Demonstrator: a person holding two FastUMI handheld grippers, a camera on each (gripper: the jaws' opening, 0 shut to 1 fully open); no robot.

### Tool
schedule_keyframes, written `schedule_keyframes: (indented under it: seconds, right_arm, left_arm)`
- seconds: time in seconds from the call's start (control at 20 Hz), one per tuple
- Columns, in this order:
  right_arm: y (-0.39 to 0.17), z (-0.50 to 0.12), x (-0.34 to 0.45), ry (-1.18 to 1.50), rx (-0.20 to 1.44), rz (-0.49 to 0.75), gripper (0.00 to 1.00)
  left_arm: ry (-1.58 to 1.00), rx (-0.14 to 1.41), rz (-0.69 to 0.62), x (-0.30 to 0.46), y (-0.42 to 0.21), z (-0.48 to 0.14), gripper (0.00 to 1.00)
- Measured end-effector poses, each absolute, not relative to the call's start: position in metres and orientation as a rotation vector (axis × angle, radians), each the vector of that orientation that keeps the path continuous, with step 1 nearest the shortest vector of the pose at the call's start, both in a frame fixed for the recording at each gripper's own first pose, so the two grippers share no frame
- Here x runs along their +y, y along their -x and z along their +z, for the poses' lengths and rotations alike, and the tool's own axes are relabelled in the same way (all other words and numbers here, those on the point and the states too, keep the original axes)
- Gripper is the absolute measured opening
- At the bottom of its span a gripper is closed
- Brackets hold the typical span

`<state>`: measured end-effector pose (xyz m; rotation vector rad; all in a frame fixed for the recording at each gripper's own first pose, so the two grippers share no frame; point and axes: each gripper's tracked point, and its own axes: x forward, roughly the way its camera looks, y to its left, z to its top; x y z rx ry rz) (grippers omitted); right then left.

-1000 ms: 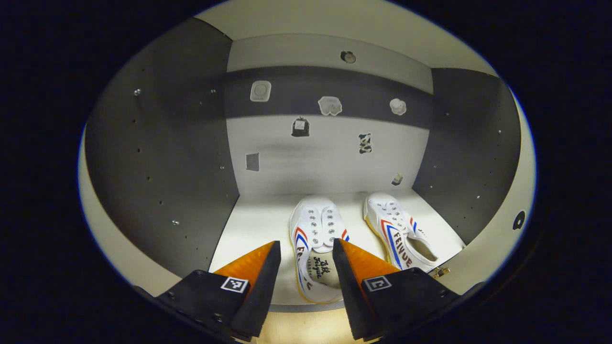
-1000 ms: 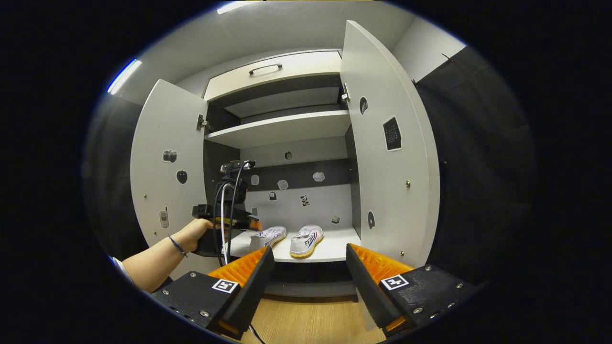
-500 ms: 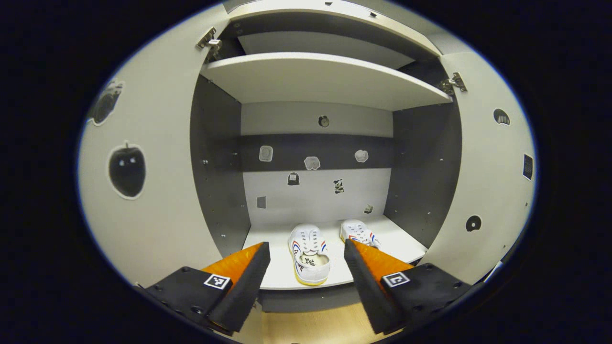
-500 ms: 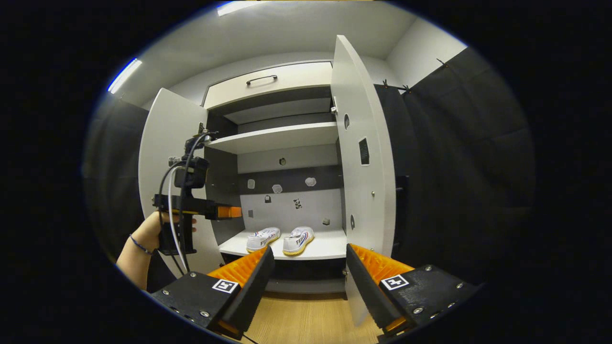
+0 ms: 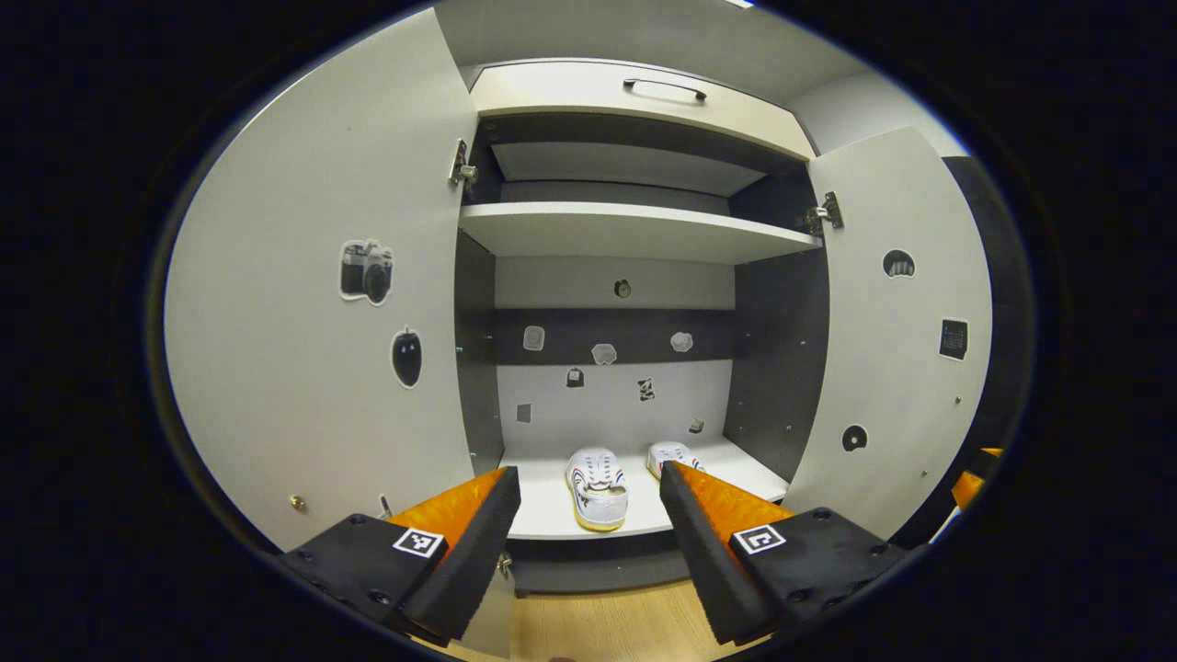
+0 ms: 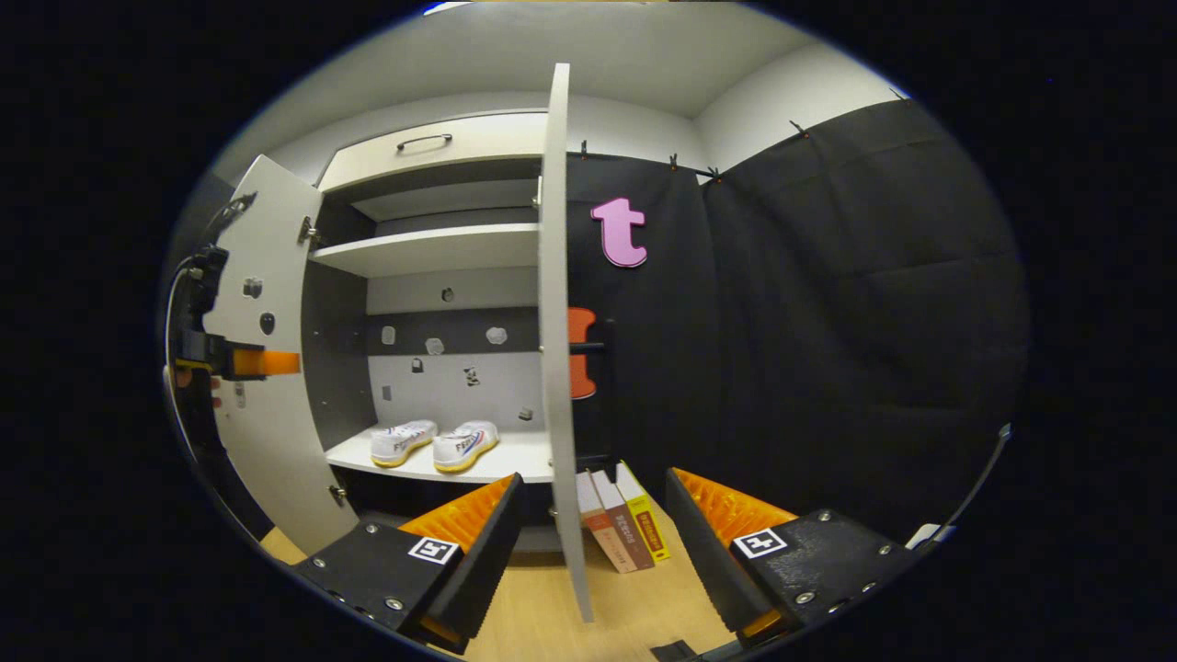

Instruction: Grab one shoe with the right hand and put it into the shoe cabinet, grab the other shoe with the left hand and put it into the shoe cabinet; then close the right door with the right hand and the left door with the left hand.

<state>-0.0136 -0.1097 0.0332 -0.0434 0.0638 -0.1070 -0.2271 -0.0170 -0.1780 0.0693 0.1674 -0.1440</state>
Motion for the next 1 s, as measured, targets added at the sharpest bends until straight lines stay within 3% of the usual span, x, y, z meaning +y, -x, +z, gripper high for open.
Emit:
schedule_keyframes:
  seconds: [0.5,1.0]
  right_arm:
    - [-0.037,-0.039,-0.192,0.033,0.172,-0.231,0.93]
    - [-0.059,-0.054,-0.163,0.053,0.186,-0.144,0.93]
  left_arm:
    - [-0.04,0.108,-0.139,0.023,0.292,-0.16,0.99]
    - [-0.054,0.076,-0.092,0.055,0.316,-0.151,0.96]
